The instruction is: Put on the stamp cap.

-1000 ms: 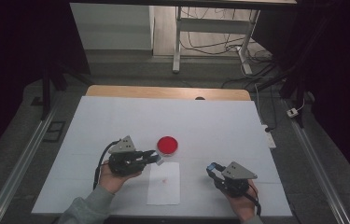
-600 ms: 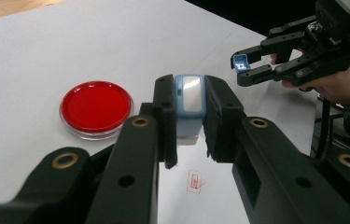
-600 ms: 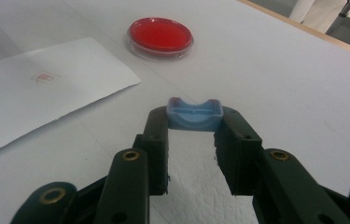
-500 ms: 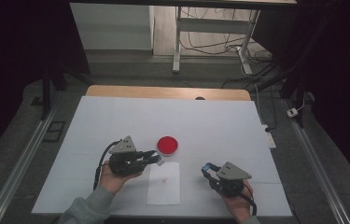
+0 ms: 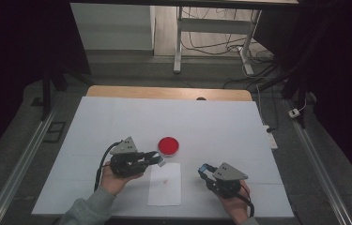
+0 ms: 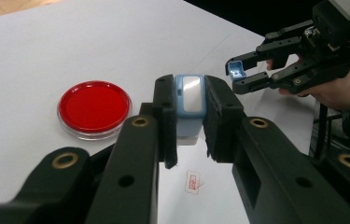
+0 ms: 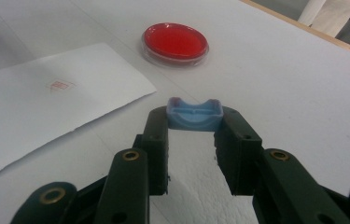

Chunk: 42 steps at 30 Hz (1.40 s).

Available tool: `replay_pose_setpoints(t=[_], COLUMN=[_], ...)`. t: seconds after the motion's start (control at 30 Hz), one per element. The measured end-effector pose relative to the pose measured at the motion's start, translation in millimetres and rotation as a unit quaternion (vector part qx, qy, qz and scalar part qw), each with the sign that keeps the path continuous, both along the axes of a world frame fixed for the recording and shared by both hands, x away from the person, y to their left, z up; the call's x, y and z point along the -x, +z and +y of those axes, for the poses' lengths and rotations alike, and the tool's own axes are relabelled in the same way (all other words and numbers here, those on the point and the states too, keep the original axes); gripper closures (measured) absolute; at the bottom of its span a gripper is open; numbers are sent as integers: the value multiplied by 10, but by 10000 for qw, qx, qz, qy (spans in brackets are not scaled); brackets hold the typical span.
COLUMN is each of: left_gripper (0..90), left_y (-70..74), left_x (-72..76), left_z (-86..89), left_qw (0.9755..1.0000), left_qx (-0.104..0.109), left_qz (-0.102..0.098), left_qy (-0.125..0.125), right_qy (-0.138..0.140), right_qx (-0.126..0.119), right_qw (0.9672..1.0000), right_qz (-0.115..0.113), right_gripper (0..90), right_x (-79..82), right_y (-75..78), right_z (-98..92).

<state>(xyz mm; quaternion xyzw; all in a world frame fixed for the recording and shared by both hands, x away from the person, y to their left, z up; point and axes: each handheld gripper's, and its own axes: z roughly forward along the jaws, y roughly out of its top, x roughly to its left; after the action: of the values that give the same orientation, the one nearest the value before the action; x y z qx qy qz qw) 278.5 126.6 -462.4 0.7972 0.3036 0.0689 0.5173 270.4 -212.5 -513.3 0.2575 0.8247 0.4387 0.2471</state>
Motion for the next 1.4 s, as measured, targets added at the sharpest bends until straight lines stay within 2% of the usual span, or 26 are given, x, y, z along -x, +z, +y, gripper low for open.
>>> replay_pose_setpoints(t=[0.93,1.4], left_gripper=[758,757], left_y=[-20,-32], left_x=[-3,-14], left_z=[-51,-100], left_qw=[10000,10000], left_qx=[-1,10], left_qz=[35,56], left_qy=[-37,-65], right_qy=[221,278], right_qx=[47,-16], right_qw=[9997,9996], right_qz=[-56,-88], right_gripper=[654,654], right_x=[-6,-22], right_y=[-35,-27], right_z=[327,435])
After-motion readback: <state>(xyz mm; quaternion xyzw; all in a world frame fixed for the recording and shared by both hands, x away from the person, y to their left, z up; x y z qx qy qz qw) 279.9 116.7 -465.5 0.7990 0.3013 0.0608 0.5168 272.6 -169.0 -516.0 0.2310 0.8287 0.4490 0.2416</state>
